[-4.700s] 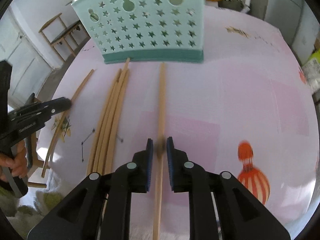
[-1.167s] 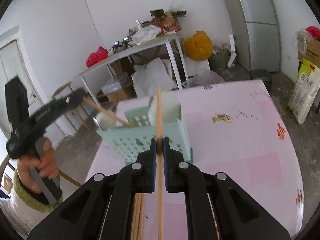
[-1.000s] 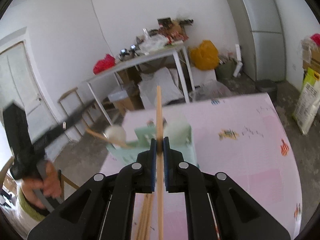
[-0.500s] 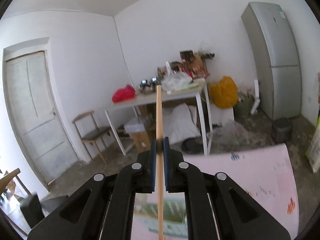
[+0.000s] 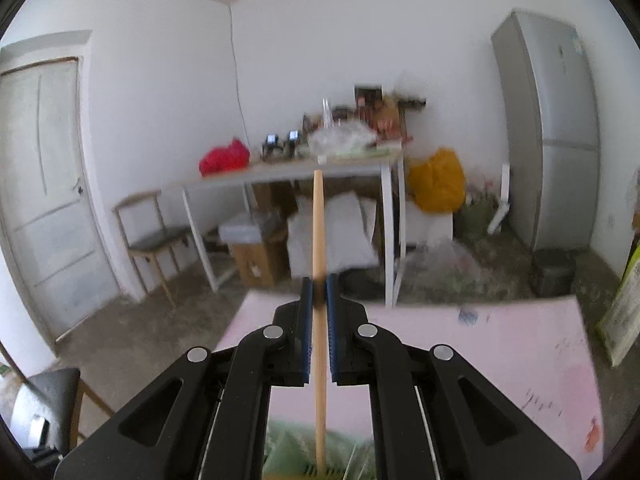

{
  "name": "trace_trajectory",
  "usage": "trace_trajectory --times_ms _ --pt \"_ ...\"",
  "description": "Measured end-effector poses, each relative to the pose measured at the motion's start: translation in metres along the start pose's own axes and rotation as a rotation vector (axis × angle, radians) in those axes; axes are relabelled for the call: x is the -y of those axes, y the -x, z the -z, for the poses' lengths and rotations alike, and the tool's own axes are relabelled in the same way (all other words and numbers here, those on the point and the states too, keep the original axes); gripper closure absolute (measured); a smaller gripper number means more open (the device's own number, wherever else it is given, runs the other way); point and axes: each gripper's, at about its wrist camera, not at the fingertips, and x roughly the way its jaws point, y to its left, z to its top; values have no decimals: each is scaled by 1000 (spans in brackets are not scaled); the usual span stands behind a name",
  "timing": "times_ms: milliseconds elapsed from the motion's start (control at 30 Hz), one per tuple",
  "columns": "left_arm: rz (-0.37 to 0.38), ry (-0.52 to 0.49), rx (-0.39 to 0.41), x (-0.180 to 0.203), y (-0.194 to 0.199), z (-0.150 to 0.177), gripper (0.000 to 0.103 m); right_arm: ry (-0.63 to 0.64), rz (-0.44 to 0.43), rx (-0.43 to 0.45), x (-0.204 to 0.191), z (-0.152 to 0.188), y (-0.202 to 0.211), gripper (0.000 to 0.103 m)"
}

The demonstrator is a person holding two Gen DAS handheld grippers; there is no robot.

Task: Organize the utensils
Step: 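Lower the held chopstick into the green holder and open the right tool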

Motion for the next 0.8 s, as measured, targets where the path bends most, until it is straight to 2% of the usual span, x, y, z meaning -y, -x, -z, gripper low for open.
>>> trace_trajectory --times_ms 67,133,167,200,300,467,600,700,800 --pt "-3 2 -6 -1 -1 0 41 -15 -8 -35 8 9 -3 94" --pt "-4 2 -14 -1 -4 1 40 -18 -3 -54 12 13 0 78" --pt "-2 3 -18 -1 -6 1 40 -20 1 -50 14 13 4 64" --pt "0 3 -19 0 -7 1 40 -23 -1 -36 17 12 10 58" --pt "7 -3 -24 5 -10 1 39 -24 11 -8 22 7 27 52" --pt "0 -27 -44 13 -18 4 37 -63 33 60 36 0 74 50" --pt "-20 -49 -86 18 -29 9 34 -92 39 90 43 11 116 49" --pt "-22 -74 -125 24 -36 16 33 -107 40 59 46 34 140 49" --pt "-19 -117 -173 35 -45 27 31 -130 26 -39 44 70 147 49"
